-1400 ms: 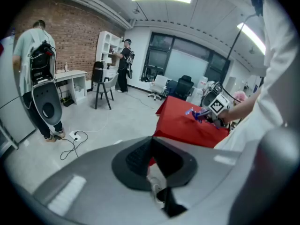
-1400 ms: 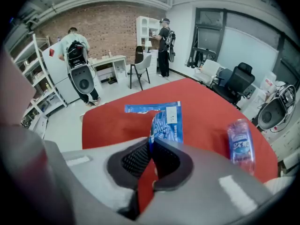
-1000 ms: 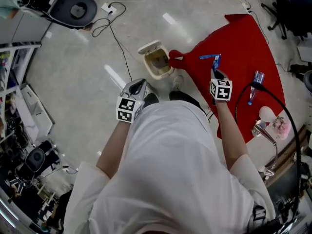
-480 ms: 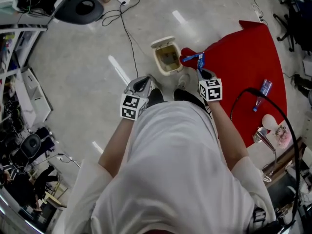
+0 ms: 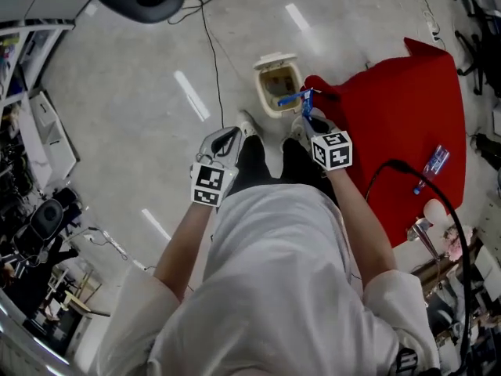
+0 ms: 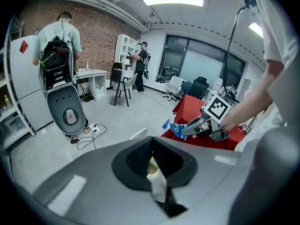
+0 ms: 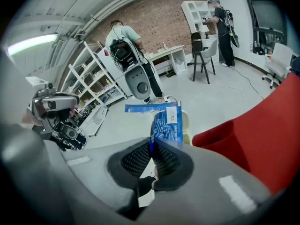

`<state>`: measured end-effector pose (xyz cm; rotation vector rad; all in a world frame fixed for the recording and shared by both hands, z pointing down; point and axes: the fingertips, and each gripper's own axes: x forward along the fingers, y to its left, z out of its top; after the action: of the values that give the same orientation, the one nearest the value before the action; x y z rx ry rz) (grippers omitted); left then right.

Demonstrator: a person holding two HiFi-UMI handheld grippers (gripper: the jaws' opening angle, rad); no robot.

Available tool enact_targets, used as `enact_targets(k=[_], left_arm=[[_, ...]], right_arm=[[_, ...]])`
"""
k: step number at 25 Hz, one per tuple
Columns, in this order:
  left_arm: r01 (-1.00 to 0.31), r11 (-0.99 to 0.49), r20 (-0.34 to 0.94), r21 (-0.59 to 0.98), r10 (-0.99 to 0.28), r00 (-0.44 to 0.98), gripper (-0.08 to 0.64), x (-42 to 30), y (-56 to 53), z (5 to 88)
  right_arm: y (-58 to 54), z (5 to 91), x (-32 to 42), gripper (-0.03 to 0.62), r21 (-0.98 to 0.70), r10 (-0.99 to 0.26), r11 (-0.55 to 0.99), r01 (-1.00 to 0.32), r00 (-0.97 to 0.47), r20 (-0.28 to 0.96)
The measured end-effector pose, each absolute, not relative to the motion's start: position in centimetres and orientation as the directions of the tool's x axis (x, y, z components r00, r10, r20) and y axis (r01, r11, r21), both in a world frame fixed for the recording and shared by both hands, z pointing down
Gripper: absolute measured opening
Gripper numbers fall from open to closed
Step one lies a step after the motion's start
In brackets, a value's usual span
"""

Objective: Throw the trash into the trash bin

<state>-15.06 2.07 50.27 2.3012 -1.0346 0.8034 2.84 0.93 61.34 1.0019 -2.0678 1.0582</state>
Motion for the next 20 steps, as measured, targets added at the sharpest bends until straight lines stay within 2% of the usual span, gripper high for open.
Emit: enact_targets(k=[13,20], left_arm=[[-0.715,-0.692,0.706,0.102,-0.456,0.542,0.006,-15.9,0.1,57.7],[-0.753,-0.638,0.731,0.162,-0.434,0.526,0.006,-16.4,0.2,63.5]], right_arm=[[-1.9,73.5,-0.9,0.003,-0.42,-0.283,0.364,-0.832,-0.528,0.801],[-2.4,81.9,-1.7,0.003,-0.421,-0.242,0.338,-0.842,-0.51,0.825]])
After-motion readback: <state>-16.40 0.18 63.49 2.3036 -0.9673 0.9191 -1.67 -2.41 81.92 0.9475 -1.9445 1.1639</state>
